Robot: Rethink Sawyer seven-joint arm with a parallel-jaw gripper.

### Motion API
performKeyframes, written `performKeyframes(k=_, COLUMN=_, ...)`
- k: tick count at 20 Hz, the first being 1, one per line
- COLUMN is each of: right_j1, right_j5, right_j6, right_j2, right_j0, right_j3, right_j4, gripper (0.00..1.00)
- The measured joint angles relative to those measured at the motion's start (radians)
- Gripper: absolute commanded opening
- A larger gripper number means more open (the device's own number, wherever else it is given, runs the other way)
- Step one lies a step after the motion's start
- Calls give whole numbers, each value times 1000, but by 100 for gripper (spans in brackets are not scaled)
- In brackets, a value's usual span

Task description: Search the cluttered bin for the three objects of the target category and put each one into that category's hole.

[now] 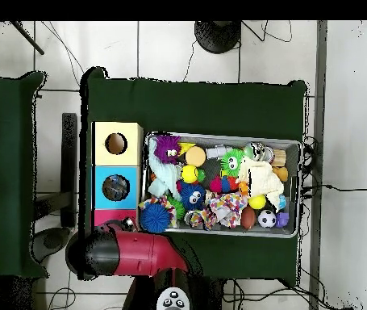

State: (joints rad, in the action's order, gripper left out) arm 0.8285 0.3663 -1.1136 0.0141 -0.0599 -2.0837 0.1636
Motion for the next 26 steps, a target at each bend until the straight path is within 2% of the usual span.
performKeyframes(k=6, right_j1=-1, right_j5=0, right_j6=0, right_j2=-22, right_j0=12, right_j3=0, right_j4=0, gripper=0)
performKeyframes(k=18, right_j1=-47, right_j5=0, right_j6=0, right_j2=-141, right_j0=83, right_j3=0, right_j4=0, gripper=0)
performKeyframes(k=26, right_j1=-58, right_j5=0, right_j6=0, right_j2=-152, right_j0=84, right_j3=0, right_j4=0, gripper=0)
